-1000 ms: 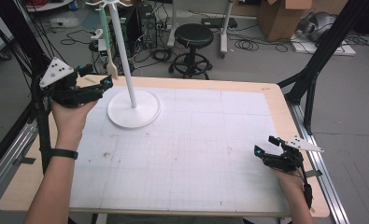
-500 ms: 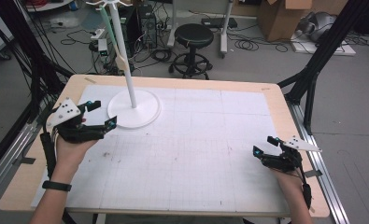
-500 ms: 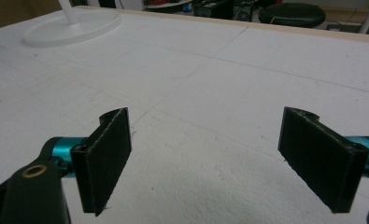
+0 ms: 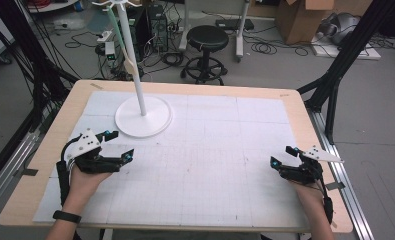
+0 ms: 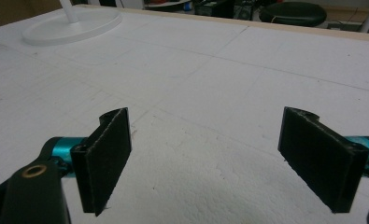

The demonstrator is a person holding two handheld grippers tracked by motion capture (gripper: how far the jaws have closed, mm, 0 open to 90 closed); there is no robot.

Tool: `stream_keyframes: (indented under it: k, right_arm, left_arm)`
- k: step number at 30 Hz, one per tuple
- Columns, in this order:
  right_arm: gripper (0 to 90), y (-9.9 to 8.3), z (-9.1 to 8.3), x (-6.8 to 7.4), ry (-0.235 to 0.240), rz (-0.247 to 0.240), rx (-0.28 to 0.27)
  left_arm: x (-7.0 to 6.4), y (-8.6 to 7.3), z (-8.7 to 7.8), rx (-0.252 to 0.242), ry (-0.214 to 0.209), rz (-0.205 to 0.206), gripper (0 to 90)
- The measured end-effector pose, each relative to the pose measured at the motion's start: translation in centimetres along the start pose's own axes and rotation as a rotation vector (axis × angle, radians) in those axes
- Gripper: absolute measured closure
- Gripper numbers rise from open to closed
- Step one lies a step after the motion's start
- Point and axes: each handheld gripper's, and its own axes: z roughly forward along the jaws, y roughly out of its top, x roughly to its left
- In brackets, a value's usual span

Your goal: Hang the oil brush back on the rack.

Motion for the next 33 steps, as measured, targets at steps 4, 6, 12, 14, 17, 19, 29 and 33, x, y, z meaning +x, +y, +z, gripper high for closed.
stream_keyframes:
  k: [4,6,12,14,17,19,29,33]
  right_arm:
    - [16.6,0.0,0.0,0.1,0.001,-0.004,0.001]
    - [16.6,0.0,0.0,0.0,0.001,-0.003,0.004]
    - [16.6,-0.2,0.1,0.2,-0.001,-0.01,0.019]
    - [16.6,-0.2,0.2,0.3,0.0,-0.014,0.026]
    - [16.6,-0.2,0.2,0.4,0.002,-0.021,0.029]
    - [16.6,-0.3,0.2,0.4,0.0,-0.022,0.031]
    - [16.6,-0.5,-0.2,0.4,-0.004,-0.016,0.036]
    - [16.6,-0.4,-0.1,0.4,-0.002,-0.019,0.035]
  left_arm:
    - [-0.1,-0.8,0.1,0.0,0.004,-0.004,17.0]
    - [0.0,-1.5,0.1,0.0,0.005,-0.016,16.8]
    - [0.1,-2.6,0.1,0.014,0.002,-0.026,16.3]
    - [0.2,-2.7,0.2,0.018,0.004,-0.03,16.1]
    - [0.2,-2.8,0.2,0.02,0.012,-0.028,15.6]
    - [0.1,-2.8,0.3,0.02,0.012,-0.024,15.5]
    - [0.3,-2.8,0.2,0.01,0.021,-0.032,15.6]
    - [0.2,-2.8,0.2,0.013,0.016,-0.032,15.5]
